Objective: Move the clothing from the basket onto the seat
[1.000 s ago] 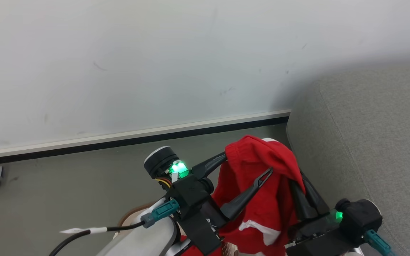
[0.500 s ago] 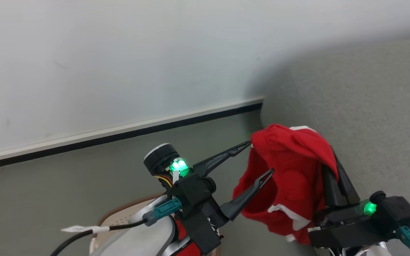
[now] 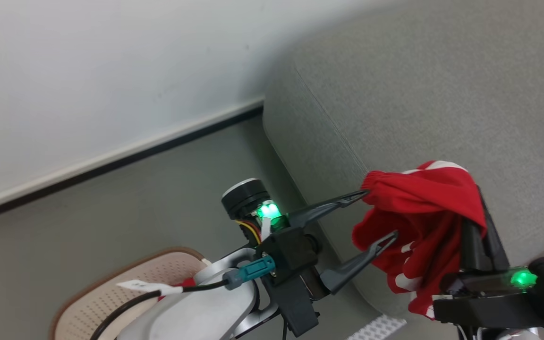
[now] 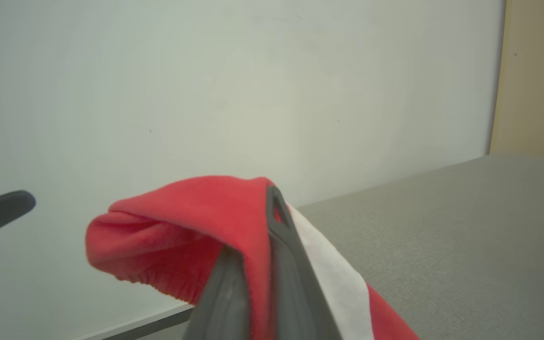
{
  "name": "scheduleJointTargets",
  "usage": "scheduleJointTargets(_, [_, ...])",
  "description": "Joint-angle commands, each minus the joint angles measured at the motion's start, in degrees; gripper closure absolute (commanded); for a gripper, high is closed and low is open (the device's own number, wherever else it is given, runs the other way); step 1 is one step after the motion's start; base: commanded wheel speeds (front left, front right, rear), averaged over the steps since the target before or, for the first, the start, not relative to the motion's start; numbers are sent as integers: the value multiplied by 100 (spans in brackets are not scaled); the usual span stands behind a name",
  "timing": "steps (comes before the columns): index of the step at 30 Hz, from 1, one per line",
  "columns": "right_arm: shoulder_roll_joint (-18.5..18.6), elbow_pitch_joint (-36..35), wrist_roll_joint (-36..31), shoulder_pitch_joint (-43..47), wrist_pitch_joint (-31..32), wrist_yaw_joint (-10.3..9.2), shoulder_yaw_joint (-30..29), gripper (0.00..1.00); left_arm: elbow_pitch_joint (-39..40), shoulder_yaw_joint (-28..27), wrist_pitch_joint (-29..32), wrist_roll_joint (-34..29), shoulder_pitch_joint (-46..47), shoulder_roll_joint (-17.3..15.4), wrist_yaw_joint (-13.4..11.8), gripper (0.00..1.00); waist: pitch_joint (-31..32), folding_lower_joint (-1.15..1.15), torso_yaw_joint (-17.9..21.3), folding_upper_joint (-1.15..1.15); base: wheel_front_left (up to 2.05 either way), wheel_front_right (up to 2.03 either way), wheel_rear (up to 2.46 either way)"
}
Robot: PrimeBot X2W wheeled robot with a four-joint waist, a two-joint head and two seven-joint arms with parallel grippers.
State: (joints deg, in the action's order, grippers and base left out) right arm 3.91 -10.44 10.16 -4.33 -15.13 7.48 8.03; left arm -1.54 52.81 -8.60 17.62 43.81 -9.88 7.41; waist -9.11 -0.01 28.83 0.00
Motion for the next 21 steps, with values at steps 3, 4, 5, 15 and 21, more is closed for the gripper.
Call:
scheduleJointTargets(3, [-80,-170,-69,156,-5,2,-199,100,-182,324,-131,180,296,22,0,0,-507,1,374,0,9,9,9])
scheduleJointTargets(4, [-87,-208,-84,188,-5,2,-229,100,-221,409,-178,253,373,12,1,0,-529,1,375,0,27,27,27])
scheduleJointTargets(5, [-94,-250,-95,214,-5,2,-235,100,-247,470,-211,317,434,-18,2,0,-549,1,372,0,30,30,30])
scheduleJointTargets(15, [-106,-490,69,314,-5,2,-87,100,-37,662,-382,608,558,-446,5,0,-720,1,346,0,22,22,22])
scheduleJointTargets(21, [-106,-507,133,243,-5,2,-55,100,174,727,-249,626,604,-611,4,0,-889,1,345,0,1,1,1])
